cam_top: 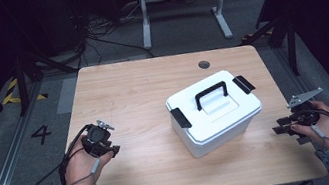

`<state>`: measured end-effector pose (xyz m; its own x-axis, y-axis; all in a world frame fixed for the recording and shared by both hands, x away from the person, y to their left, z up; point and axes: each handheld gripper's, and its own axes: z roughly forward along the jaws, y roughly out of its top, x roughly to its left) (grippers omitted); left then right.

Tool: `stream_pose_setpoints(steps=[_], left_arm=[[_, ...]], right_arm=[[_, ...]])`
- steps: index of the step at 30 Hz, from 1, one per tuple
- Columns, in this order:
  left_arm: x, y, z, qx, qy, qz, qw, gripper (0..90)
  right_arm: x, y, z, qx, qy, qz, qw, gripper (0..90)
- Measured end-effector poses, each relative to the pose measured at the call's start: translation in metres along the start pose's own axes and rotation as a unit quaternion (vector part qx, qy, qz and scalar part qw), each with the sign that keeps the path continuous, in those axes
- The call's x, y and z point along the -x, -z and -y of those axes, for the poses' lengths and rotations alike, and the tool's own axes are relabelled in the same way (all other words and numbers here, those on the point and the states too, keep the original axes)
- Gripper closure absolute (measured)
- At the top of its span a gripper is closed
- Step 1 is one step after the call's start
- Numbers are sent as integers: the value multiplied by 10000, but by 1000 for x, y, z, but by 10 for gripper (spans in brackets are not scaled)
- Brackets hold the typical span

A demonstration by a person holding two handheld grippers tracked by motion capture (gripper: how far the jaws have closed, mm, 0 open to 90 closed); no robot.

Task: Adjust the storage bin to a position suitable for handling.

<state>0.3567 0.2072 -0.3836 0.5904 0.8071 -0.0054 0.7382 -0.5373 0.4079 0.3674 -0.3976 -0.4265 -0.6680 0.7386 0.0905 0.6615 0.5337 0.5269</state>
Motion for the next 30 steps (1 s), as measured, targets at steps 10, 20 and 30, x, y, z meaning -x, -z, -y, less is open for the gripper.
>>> stream_pose_setpoints(steps=[10,20,30], left_arm=[[-7,5,-2,-370,890,401,9945,691],[20,31,-25,28,70,502,9987,589],[42,52,-60,391,-432,640,9963,506]], right_arm=[[0,0,4,82,56,-39,9999,560],[-4,2,9,44,58,-67,10000,548],[-11,3,15,42,-7,-54,10000,529]])
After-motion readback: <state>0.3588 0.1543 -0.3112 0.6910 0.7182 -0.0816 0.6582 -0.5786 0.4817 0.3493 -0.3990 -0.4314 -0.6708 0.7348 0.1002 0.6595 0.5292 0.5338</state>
